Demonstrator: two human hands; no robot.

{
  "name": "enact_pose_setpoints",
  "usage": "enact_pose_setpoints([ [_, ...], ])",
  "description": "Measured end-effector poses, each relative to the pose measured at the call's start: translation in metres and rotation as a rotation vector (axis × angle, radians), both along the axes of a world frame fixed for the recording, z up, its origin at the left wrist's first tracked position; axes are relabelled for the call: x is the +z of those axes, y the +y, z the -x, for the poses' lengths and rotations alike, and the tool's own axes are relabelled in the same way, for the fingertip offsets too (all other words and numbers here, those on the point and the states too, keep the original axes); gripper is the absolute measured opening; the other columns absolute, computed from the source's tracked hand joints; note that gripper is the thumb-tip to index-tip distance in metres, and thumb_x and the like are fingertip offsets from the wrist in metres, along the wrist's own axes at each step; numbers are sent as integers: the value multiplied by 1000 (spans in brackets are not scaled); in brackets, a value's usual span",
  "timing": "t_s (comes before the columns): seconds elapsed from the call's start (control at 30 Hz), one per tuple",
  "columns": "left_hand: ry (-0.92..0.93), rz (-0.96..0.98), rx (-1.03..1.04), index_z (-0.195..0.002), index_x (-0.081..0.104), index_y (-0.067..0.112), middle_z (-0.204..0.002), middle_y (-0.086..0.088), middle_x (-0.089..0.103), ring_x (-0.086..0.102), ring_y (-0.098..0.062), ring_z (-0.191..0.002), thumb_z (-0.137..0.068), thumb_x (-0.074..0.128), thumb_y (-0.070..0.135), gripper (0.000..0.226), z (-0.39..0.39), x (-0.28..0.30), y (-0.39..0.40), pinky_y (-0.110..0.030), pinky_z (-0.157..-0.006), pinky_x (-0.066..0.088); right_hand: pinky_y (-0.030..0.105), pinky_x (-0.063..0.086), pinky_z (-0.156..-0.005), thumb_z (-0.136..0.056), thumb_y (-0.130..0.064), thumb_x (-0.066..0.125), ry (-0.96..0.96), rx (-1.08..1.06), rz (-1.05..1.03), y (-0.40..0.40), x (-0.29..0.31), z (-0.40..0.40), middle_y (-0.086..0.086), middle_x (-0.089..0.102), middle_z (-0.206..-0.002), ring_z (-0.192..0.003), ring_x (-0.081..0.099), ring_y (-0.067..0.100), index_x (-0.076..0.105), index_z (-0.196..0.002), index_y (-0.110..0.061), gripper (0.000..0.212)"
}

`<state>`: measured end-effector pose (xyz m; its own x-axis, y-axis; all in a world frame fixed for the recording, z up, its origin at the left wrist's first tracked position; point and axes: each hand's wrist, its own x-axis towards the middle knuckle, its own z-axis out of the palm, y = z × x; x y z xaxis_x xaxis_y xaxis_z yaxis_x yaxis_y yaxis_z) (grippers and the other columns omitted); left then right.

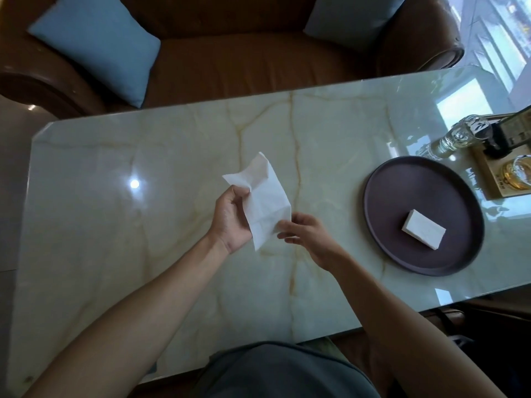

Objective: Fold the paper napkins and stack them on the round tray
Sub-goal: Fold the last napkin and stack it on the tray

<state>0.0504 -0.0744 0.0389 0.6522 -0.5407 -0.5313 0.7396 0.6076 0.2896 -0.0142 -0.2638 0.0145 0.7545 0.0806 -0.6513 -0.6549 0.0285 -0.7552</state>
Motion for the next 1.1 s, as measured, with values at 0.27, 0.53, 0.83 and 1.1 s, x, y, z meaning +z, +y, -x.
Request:
enact_pose_setpoints([
  [0.27,-83,-152,23,-122,66,15,-115,-6,69,65,-26,-109,-92,58,38,38,-17,12,19,-40,-99,48,38,49,-66,-91,-18,69,-299,308,727,-24,29,-25,12,70,-73,-67,63,26,68,-82,-6,15],
  [0.53,-367,-731,-168,-104,73,13,-86,3,73,66,-12,-79,-92,72,21,15,-42,26,25,-27,-74,52,31,48,-71,-94,-26,63,-376,483,910,-61,83,-41,-2,71,-84,-81,64,20,73,-93,-17,13],
  [0.83,-770,-1203,-300,-118,62,14,-114,-3,64,62,-15,-104,-77,87,14,48,-43,24,33,-23,-89,48,34,49,-75,-96,-25,61,-536,441,1008,-73,103,-42,-6,68,-92,-88,64,23,69,-96,-20,9],
  [1.1,-1383,-1258,-736,-127,65,25,-128,3,69,64,-17,-118,-83,79,38,47,-30,48,-54,-38,-104,48,32,38,-66,-98,-24,53,-659,695,1179,-66,124,-38,0,71,-102,-89,65,32,66,-103,-19,15],
])
